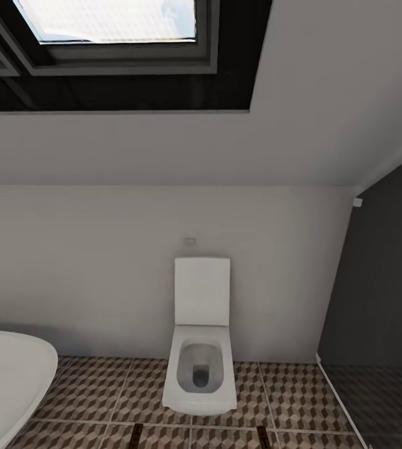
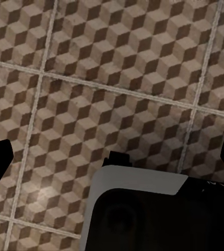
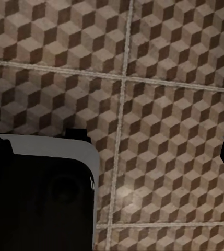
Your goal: Take the four mousetraps from the cabinet in the bathroom and place them on the bathroom floor. Make sure all four end up on the same floor surface, and ensure that at least two of them are either under or directly next to the same bathroom sink.
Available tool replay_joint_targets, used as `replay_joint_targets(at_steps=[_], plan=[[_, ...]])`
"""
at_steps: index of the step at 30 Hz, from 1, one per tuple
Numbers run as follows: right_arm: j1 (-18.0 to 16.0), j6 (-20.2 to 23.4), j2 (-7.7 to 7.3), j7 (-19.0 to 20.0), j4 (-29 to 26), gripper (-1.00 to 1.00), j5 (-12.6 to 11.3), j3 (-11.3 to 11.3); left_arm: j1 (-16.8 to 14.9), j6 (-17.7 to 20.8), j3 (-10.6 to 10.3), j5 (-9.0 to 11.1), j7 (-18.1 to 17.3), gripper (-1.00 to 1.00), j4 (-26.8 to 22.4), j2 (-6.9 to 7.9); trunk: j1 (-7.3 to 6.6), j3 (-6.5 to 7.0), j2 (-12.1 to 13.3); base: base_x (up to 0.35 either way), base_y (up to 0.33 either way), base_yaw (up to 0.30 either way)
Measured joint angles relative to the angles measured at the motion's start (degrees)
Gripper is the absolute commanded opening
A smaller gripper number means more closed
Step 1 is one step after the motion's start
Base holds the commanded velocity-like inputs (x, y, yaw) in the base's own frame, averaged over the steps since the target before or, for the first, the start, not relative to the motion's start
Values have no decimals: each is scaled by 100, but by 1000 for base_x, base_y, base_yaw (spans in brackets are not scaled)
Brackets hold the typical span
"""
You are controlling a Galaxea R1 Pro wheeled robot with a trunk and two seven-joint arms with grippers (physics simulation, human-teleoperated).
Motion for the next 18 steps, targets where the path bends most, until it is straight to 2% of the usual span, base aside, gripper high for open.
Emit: replay_joint_targets(at_steps=[18], plan=[[0, -3, -10, 0, -5, 100, 4, 6, 0, -13, 42, 40, 62, 100, -46, 23, 0, 0, 0, 0, 0, 0]])
